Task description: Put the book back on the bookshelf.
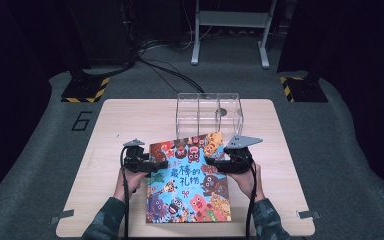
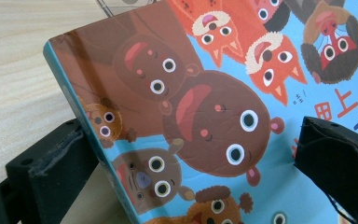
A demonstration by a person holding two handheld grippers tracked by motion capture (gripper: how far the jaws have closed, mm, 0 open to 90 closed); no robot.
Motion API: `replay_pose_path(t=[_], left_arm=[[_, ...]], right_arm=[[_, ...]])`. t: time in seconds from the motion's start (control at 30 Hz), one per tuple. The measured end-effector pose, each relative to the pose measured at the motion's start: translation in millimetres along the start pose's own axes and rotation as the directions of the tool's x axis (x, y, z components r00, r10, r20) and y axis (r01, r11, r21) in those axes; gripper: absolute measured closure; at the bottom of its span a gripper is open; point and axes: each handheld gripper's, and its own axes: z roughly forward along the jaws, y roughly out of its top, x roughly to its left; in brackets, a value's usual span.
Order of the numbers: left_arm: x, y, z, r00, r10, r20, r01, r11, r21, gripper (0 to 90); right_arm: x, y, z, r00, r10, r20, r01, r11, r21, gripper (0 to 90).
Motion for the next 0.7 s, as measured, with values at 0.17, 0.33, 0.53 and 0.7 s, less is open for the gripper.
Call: replay_pose_path(t=[0.17, 0.33, 0.53, 0.7], left_arm=[[4.1, 0.2, 3.0, 0.9999, -0.003, 0.015, 0.003, 1.0000, 0.002, 0.0], [7.5, -0.4, 1.5, 0.9983, -0.028, 0.052, 0.028, 0.9996, -0.009, 0.1], [10.9, 1.2, -1.0, 0.9972, -0.031, 0.068, 0.031, 0.9995, -0.001, 1.2], [13.9, 0.5, -4.3, 0.9947, -0.050, 0.090, 0.052, 0.9985, -0.020, 2.7]], right_arm=[[-4.1, -1.9, 2.5, 0.9999, 0.010, -0.006, -0.010, 1.000, 0.003, 49.1], [-5.8, -3.2, 3.1, 0.9998, 0.020, -0.008, -0.020, 1.000, 0.002, 49.1], [-8.8, -4.6, 4.9, 0.9992, 0.034, -0.021, -0.034, 0.999, 0.000, 49.1], [-12.3, -6.1, 6.2, 0.9981, 0.053, -0.031, -0.053, 0.999, 0.003, 49.1]])
